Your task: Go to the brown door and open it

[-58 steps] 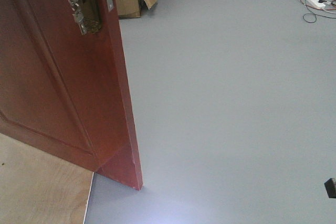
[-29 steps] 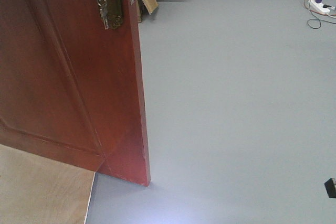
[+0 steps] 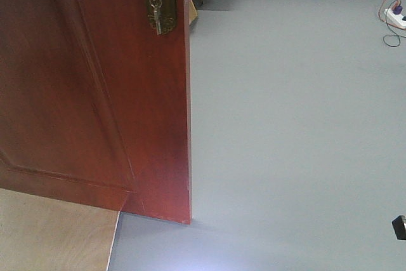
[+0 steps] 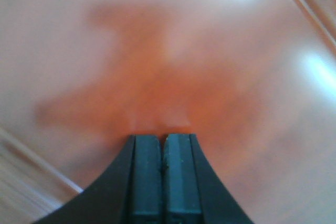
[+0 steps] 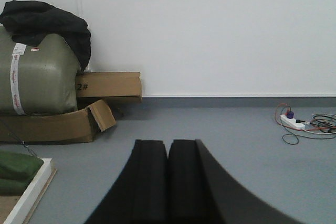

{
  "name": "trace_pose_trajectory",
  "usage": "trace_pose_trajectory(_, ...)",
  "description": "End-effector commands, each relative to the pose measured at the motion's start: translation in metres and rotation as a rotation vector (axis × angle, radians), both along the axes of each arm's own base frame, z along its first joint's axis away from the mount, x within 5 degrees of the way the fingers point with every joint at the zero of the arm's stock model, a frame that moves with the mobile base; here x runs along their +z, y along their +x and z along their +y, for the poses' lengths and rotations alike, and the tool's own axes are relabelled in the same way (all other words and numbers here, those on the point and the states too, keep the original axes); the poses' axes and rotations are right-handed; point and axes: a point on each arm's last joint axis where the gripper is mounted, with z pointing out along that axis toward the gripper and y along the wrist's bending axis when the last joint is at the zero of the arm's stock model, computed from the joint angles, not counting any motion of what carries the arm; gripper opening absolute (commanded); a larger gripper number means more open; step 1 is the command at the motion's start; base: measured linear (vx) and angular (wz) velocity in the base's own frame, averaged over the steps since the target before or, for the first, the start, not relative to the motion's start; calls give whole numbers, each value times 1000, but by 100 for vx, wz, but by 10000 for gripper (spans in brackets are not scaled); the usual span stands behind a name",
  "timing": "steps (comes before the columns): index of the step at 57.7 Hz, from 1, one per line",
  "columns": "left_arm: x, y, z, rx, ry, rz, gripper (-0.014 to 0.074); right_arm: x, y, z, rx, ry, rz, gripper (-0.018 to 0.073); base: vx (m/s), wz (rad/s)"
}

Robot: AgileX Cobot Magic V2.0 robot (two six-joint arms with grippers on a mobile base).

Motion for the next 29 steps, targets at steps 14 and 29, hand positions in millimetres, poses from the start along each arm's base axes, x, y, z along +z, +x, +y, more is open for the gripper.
trace_pose_trajectory(14, 27, -19, -6, 3, -23, -84, -3, 6, -1, 0, -5, -17, -84, 0, 13, 3)
trace_pose_trajectory(29, 27, -19, -6, 3, -23, -84, -3, 6, -1, 0, -5, -17, -84, 0, 8, -3)
